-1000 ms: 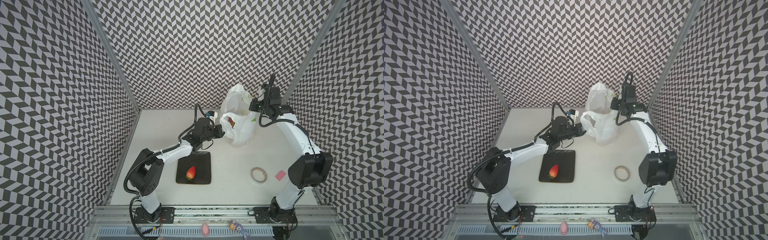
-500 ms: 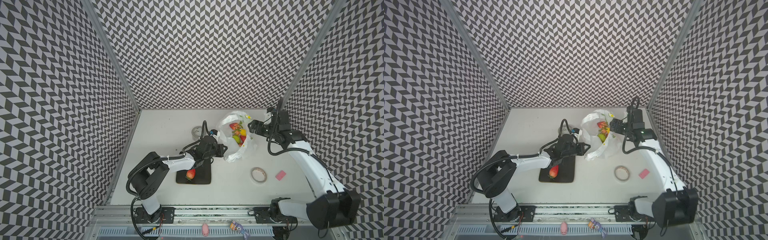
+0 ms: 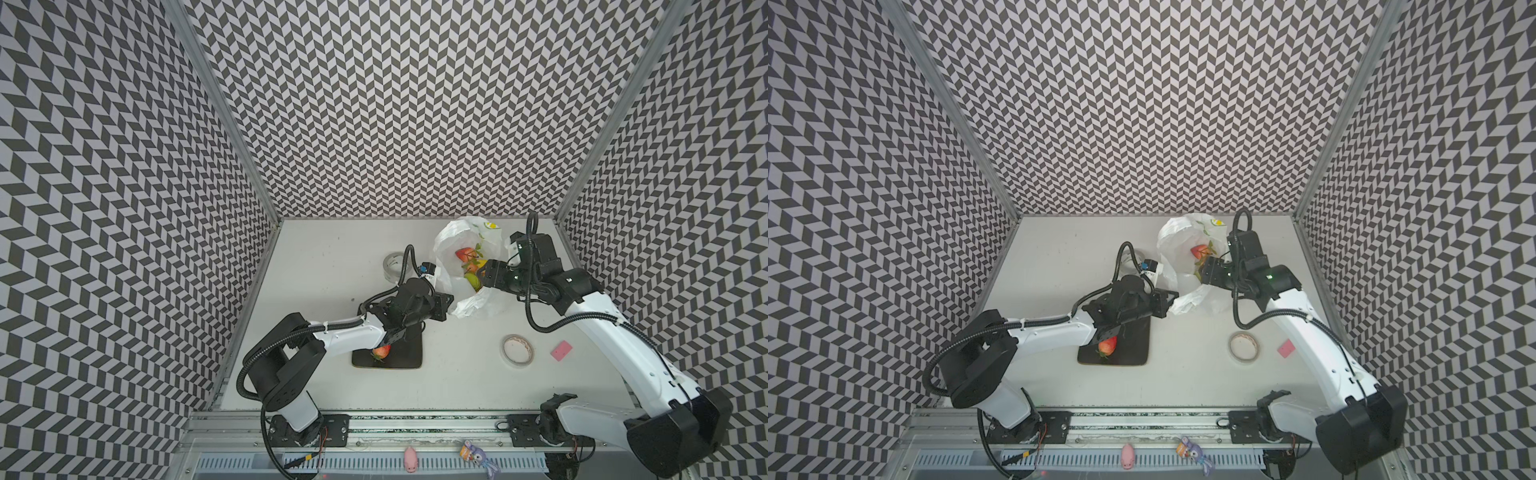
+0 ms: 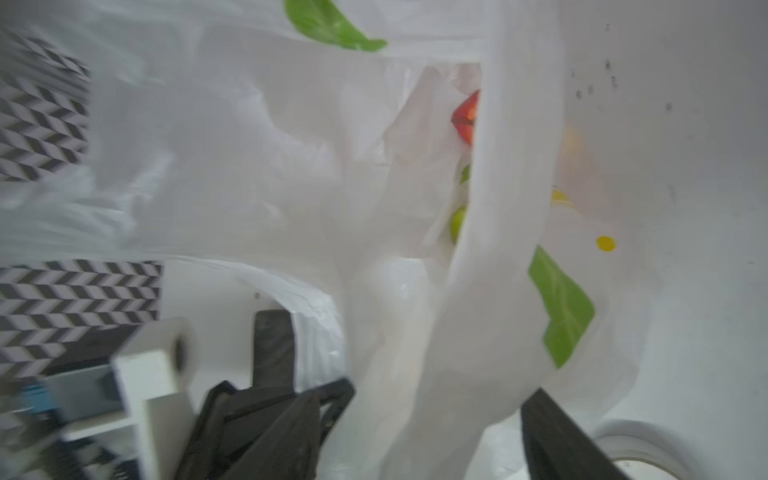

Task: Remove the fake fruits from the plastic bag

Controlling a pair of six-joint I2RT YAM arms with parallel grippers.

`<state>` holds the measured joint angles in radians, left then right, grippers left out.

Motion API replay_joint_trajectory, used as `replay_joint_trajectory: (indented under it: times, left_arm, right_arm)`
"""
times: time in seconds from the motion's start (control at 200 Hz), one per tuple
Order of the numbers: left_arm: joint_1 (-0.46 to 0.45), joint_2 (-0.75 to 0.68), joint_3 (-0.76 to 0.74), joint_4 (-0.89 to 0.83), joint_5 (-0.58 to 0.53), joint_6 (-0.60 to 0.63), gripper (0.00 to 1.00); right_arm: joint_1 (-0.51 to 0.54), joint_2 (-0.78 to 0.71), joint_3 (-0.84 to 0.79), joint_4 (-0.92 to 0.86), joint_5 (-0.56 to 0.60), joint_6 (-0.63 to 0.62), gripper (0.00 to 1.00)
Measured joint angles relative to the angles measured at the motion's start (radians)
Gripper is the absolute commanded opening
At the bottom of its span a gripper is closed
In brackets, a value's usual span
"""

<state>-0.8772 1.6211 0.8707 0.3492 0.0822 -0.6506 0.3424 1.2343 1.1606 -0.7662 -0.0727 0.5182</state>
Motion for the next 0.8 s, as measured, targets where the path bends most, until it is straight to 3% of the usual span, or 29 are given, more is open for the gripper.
replay_joint_trajectory:
  times: [0.085, 0.12, 0.165, 0.29, 0.36, 0.416, 0.606, 0.801]
  left_arm:
    - [0.001, -0.03, -0.023, -0.02, -0.035, 0.003, 0.0]
    - [0.002, -0.045, -0.033, -0.031, -0.053, 0.003, 0.0]
    - [0.003, -0.062, -0.044, -0.042, -0.072, 0.003, 0.01]
    - [0.021, -0.119, -0.075, -0.08, -0.116, 0.003, 0.44]
    - [0.026, -0.153, -0.078, -0.106, -0.15, 0.01, 0.6]
    - [0.03, -0.183, -0.077, -0.126, -0.183, 0.014, 0.66]
    - [0.031, -0.323, -0.074, -0.221, -0.278, 0.059, 0.64]
    - [0.011, -0.354, -0.043, -0.22, -0.226, 0.145, 0.39]
  right_arm:
    - [0.0, -0.001, -0.047, -0.003, 0.021, 0.003, 0.06]
    - [0.0, -0.004, -0.068, -0.002, 0.021, 0.004, 0.0]
    - [0.002, -0.013, -0.097, 0.002, 0.018, 0.011, 0.0]
    - [0.039, -0.075, -0.211, 0.031, -0.011, 0.009, 0.0]
    - [0.071, -0.117, -0.293, 0.067, -0.042, 0.021, 0.0]
    - [0.09, -0.137, -0.357, 0.095, -0.067, 0.034, 0.0]
    - [0.105, -0.133, -0.457, 0.158, -0.132, 0.069, 0.0]
    - [0.105, -0.109, -0.442, 0.223, -0.175, 0.069, 0.0]
